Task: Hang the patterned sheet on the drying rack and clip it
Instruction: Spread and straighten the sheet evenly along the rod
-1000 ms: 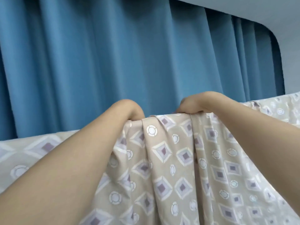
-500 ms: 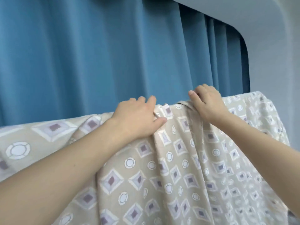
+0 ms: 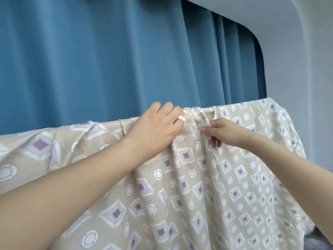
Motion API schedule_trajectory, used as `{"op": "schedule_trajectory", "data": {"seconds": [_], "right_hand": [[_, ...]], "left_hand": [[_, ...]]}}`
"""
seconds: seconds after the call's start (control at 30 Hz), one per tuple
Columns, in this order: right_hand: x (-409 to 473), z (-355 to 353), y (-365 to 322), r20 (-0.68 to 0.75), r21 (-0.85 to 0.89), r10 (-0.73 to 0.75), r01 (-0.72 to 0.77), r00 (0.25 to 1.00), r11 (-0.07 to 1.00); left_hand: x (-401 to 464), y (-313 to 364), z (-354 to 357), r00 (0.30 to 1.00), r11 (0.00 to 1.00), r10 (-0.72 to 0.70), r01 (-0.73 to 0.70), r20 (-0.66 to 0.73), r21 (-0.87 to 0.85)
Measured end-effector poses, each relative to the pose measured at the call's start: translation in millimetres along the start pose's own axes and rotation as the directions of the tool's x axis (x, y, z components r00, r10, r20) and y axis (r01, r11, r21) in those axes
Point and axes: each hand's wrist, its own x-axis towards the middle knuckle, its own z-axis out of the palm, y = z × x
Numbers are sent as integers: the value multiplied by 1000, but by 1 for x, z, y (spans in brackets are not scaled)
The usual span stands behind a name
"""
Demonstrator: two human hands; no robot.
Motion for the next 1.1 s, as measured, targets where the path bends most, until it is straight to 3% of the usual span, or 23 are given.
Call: {"op": "schedule_trajectory", "data": {"seconds": [0.07, 0.13, 0.23, 0.33, 0.4, 0.47, 0.53, 0.57, 0.6, 0.63, 0.67, 0.7, 0.77, 0.8, 0.83, 0.9, 0.93, 1.0, 1.1], "right_hand": [[9, -14, -8, -51, 118, -16, 22, 999, 993], [22, -33, -20, -152, 256, 16, 24, 988, 966], [58, -54, -48, -252, 477, 98, 35, 963, 878], [106, -60, -78, -327, 599, 87, 135, 941, 789], [134, -55, -86, -425, 442, 15, 193, 905, 876], [144, -44, -82, -346, 160, -71, 133, 936, 978], [141, -34, -67, -80, -177, -15, 1, 997, 984], [135, -30, -60, 74, -351, 65, -35, 995, 936], [128, -28, -53, 213, -461, 166, -51, 963, 886], [123, -27, -48, 303, -515, 241, -54, 922, 855], [118, -30, -45, 347, -515, 268, -56, 899, 855], [114, -35, -43, 347, -483, 263, -69, 900, 873], [109, -50, -39, 309, -447, 198, -42, 930, 894], [104, -57, -36, 288, -475, 158, -2, 945, 880], [99, -63, -33, 263, -509, 115, 37, 958, 860], [90, -69, -22, 147, -505, 11, 65, 989, 861], [84, -71, -15, 67, -431, -14, 41, 998, 902], [75, -72, 3, -115, -270, -85, 51, 990, 961], [55, -54, 46, -422, -269, -307, 205, 853, 941]], "left_hand": [[8, -6, -1, 998, 999, -49, 49, -26, 0], [20, -15, -6, 977, 968, -212, 211, 13, -138], [47, -49, -16, 833, 757, -534, 546, 141, -358], [81, -93, 0, 697, 605, -696, 699, 172, -383], [97, -117, 19, 606, 535, -769, 784, 202, -314], [104, -126, 34, 534, 503, -793, 846, 295, -177], [102, -119, 45, 447, 560, -653, 829, 611, -9], [100, -110, 48, 324, 616, -469, 787, 822, 42], [98, -99, 49, 138, 650, -248, 758, 959, 59], [98, -89, 45, -5, 679, -83, 732, 997, 60], [100, -79, 39, -11, 683, -14, 730, 1000, 18], [104, -69, 29, 90, 679, -7, 731, 996, -62], [112, -44, 4, 414, 690, -93, 682, 905, -241], [113, -29, -8, 529, 674, -124, 666, 839, -320], [110, -15, -18, 572, 626, -150, 686, 806, -371], [100, 8, -35, 555, 602, -190, 717, 810, -350], [94, 17, -38, 568, 664, -235, 687, 789, -296], [85, 36, -34, 657, 766, -352, 611, 667, -198], [76, 69, -25, 795, 816, -433, 546, 424, -191]]}}
